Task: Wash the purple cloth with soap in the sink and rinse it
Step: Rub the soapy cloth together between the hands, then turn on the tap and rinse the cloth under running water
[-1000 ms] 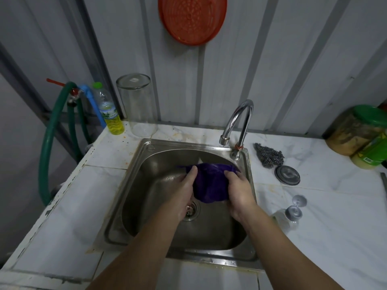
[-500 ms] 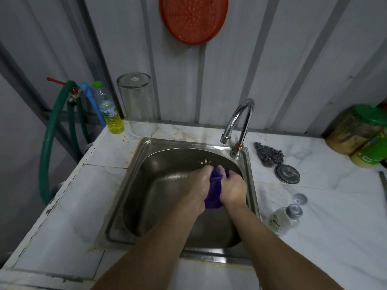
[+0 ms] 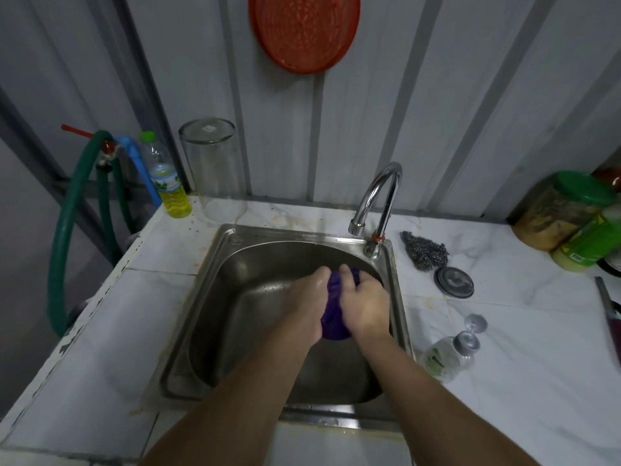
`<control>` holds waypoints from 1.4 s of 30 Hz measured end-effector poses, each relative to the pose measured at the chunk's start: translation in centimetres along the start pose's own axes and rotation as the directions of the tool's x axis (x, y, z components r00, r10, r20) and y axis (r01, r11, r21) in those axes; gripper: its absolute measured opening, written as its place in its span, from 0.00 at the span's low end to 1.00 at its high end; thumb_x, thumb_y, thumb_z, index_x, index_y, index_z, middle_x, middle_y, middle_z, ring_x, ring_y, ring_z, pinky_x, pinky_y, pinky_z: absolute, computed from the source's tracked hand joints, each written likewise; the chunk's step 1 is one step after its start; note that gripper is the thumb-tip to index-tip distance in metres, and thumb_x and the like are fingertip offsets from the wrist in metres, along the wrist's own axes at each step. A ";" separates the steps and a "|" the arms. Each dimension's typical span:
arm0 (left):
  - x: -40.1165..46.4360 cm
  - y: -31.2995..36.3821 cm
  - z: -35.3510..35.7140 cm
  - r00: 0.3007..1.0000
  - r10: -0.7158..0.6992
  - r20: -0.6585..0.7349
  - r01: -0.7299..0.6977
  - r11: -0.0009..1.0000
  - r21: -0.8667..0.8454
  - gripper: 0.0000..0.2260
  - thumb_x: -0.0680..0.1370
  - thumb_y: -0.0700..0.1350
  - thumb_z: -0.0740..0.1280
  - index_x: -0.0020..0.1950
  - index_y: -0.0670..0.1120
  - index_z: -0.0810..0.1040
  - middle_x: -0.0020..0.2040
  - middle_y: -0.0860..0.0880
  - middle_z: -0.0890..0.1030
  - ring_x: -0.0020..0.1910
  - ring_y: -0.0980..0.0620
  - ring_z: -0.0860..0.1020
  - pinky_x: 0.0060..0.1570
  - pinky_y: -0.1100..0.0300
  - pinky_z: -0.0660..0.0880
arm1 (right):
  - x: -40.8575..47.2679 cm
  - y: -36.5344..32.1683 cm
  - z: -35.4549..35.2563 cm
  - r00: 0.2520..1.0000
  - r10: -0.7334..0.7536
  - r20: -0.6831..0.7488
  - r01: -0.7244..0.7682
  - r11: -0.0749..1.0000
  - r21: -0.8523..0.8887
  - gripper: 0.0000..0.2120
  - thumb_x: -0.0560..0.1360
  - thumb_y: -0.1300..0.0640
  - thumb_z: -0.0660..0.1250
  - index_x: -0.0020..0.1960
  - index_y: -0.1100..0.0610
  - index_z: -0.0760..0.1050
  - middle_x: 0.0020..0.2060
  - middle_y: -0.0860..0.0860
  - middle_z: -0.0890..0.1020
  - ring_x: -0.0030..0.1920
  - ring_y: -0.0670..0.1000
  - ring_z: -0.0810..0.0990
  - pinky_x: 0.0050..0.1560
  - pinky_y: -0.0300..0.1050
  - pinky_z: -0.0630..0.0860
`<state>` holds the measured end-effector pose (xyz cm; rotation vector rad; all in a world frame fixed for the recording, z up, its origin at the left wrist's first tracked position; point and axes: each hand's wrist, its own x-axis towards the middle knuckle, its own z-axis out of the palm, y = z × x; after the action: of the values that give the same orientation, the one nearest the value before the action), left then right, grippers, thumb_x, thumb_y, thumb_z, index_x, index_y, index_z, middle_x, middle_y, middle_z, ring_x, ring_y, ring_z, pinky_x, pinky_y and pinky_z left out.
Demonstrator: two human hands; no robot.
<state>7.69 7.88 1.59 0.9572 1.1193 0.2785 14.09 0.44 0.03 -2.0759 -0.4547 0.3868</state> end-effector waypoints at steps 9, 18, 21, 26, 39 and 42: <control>0.0 -0.1 -0.9 0.999 0.031 0.042 -0.028 0.997 -0.071 0.09 0.73 0.49 0.68 0.37 0.45 0.81 0.38 0.42 0.81 0.42 0.42 0.81 0.49 0.49 0.80 | -0.2 -1.3 0.8 0.988 -0.155 -0.022 0.153 0.986 -0.057 0.22 0.80 0.39 0.60 0.33 0.49 0.74 0.33 0.50 0.82 0.39 0.56 0.83 0.44 0.48 0.78; 0.5 0.6 -1.9 0.989 0.126 0.073 -0.123 0.992 -0.040 0.10 0.79 0.48 0.64 0.38 0.47 0.76 0.32 0.50 0.78 0.25 0.55 0.75 0.26 0.63 0.75 | -4.2 -1.3 2.3 0.889 -0.459 -0.013 0.458 0.888 -0.042 0.22 0.80 0.37 0.58 0.30 0.46 0.67 0.27 0.45 0.74 0.31 0.50 0.78 0.32 0.47 0.73; 0.3 -0.1 -1.5 0.991 0.011 0.133 -0.004 0.999 -0.051 0.12 0.83 0.50 0.61 0.43 0.48 0.78 0.38 0.48 0.80 0.37 0.48 0.79 0.40 0.55 0.77 | -1.9 -1.6 1.7 0.961 -0.278 -0.003 0.277 0.958 -0.078 0.24 0.79 0.37 0.58 0.32 0.53 0.72 0.29 0.49 0.80 0.34 0.55 0.80 0.37 0.48 0.75; 0.1 -0.8 -0.7 0.965 -0.111 0.236 0.155 0.972 -0.176 0.17 0.78 0.55 0.65 0.48 0.45 0.87 0.43 0.44 0.88 0.45 0.43 0.85 0.43 0.52 0.81 | 2.8 0.2 0.0 0.971 0.202 0.126 -0.187 0.975 -0.123 0.25 0.83 0.39 0.55 0.49 0.57 0.82 0.43 0.55 0.85 0.44 0.54 0.82 0.49 0.49 0.78; 0.3 1.1 -1.1 0.879 -0.096 0.467 0.161 0.982 -0.101 0.13 0.80 0.42 0.67 0.64 0.43 0.76 0.49 0.40 0.89 0.45 0.42 0.88 0.42 0.50 0.84 | 6.3 -3.9 -4.3 0.866 0.229 0.445 -0.157 0.969 -0.192 0.18 0.82 0.42 0.55 0.47 0.52 0.76 0.47 0.56 0.84 0.45 0.54 0.84 0.44 0.47 0.82; 0.7 1.2 -0.9 0.898 -0.097 0.429 0.196 0.961 -0.193 0.12 0.79 0.41 0.69 0.62 0.46 0.74 0.57 0.36 0.84 0.54 0.35 0.84 0.46 0.45 0.83 | 9.8 -3.9 -7.6 0.857 0.148 0.493 0.108 0.884 -0.454 0.17 0.83 0.48 0.57 0.53 0.59 0.79 0.44 0.54 0.81 0.40 0.51 0.80 0.34 0.41 0.75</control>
<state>7.59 9.52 1.97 0.6759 0.7403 0.0699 25.45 1.21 6.29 -2.4347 -0.9242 0.9414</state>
